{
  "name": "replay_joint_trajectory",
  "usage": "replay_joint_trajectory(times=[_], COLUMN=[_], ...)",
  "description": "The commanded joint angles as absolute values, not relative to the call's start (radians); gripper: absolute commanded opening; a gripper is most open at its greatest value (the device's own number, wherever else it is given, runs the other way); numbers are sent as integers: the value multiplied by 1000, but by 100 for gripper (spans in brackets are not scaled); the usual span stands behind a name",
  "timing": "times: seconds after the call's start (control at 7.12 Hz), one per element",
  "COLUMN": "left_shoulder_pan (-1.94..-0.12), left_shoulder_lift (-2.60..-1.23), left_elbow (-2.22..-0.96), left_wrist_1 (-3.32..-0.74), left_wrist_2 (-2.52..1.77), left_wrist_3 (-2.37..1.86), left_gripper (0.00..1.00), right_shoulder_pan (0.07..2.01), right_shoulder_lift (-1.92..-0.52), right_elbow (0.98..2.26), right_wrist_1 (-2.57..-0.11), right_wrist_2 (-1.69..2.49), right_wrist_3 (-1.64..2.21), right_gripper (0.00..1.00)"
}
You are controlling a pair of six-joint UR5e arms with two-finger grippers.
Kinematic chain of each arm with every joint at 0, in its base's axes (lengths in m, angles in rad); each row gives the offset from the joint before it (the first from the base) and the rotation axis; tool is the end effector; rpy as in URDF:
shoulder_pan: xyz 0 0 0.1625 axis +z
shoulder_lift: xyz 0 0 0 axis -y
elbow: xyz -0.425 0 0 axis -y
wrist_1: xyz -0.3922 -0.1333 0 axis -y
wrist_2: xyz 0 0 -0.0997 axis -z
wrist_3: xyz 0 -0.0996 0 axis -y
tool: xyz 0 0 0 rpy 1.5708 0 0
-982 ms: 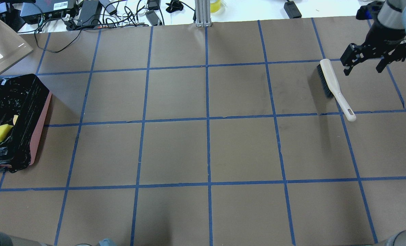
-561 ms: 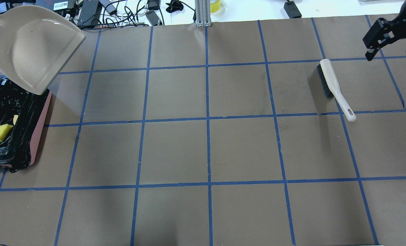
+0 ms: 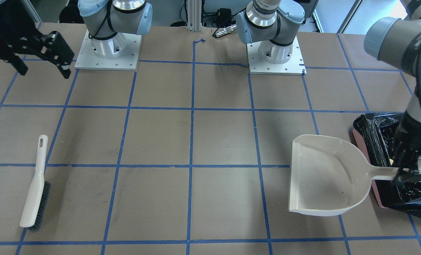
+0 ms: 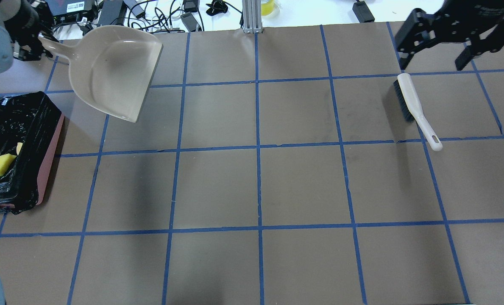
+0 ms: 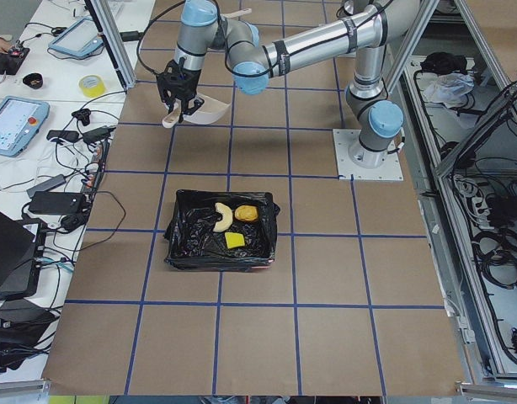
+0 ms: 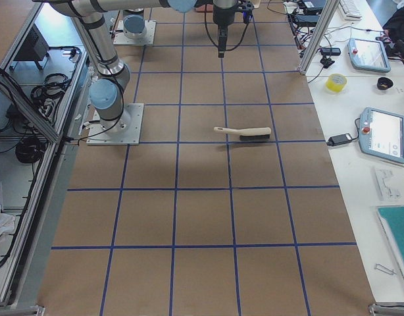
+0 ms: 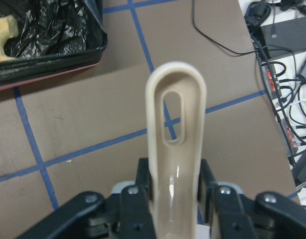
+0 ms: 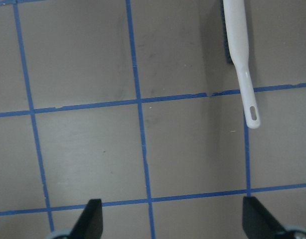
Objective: Sweep and dump trash into bin
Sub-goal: 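Return the empty dustpan with the left gripper while the right releases the brush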
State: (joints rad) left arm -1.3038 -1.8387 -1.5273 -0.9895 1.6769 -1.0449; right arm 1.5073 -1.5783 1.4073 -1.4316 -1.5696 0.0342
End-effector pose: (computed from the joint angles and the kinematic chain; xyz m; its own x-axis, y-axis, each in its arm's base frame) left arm 0.0459 -0.6332 0.4271 -0.2628 -0.9313 0.2523 -0.9452 0.1959 -0.2612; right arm 0.1023 -0.4936 0.5578 -0.9952 0.0975 -0.0023 0.0975 0.9947 -0.0317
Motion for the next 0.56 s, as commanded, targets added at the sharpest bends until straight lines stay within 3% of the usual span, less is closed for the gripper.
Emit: replay_joint_trajectory(times=[0.0, 0.14, 0.42], left_shoulder_pan=[-1359, -1376, -1378], left_shoulder_lift=[-1899, -1945, -2024], left_elbow=[-1563, -1563, -1554], left_wrist_1=[-999, -997, -985], left_wrist_2=[1677, 1652, 1628], left_wrist_3=[-1222, -1277, -1282], left_gripper=[0, 0, 0], right_shoulder_pan=[1589, 1588, 1586], right_shoulder_lift=[-1557, -1525, -1464], right_elbow=[1385, 1375, 1313], right_wrist_1=[-1478, -1590, -1576], right_wrist_2=[-1569, -1575, -1594], right_wrist_3=[133, 115, 109], right_gripper=[100, 100, 100])
